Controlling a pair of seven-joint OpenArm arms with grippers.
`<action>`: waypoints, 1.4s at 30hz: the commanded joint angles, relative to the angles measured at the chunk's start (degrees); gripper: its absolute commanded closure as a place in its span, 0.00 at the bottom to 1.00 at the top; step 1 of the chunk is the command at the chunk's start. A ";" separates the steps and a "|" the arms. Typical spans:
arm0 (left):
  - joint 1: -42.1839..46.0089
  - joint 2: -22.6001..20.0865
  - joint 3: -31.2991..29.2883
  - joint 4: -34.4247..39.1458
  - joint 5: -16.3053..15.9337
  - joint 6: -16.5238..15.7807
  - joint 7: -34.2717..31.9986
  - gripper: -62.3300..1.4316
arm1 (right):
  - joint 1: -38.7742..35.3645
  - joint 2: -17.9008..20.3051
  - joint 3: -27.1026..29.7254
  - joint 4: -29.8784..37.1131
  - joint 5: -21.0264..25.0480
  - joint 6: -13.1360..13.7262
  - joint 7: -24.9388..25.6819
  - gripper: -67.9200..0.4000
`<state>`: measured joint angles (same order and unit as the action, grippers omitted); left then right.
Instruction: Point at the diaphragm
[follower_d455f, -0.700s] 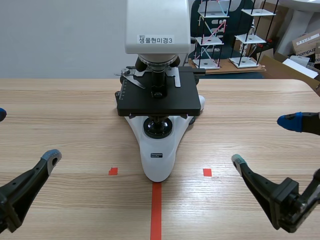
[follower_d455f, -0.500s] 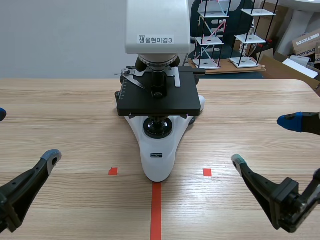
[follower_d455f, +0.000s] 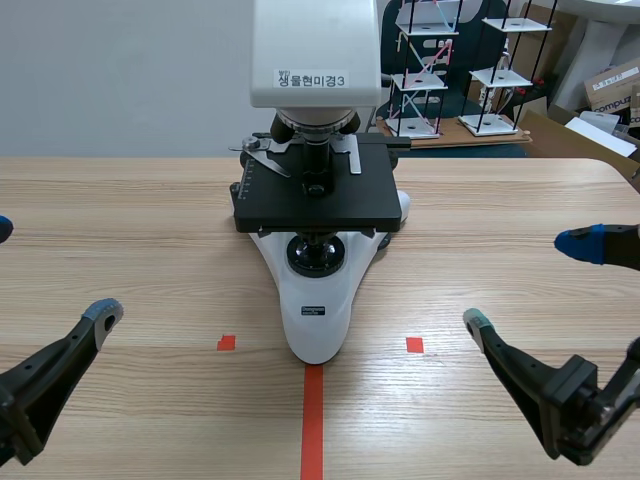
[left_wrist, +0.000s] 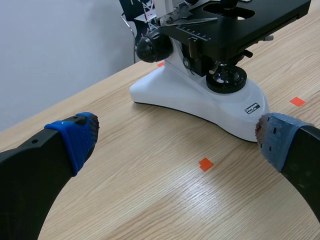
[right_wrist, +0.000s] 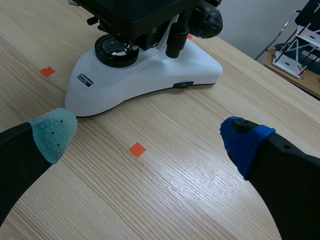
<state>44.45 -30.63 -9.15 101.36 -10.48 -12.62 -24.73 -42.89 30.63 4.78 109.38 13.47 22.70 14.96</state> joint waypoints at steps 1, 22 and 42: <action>0.15 0.11 -0.31 1.40 -0.61 -0.11 -0.81 0.00 | 0.04 0.28 0.24 0.90 0.63 -0.42 0.85 0.06; -7.45 1.84 10.23 -16.87 -0.79 -2.89 -11.67 0.93 | 0.04 0.31 0.24 0.90 0.61 -0.42 0.85 0.06; -30.80 11.02 25.51 -45.42 -0.15 -13.66 -25.86 0.93 | 0.04 0.31 0.24 0.90 0.63 -0.42 0.85 0.06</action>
<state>14.11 -19.88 16.03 54.87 -10.31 -25.78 -49.63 -42.89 30.63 4.78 109.38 13.47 22.70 14.96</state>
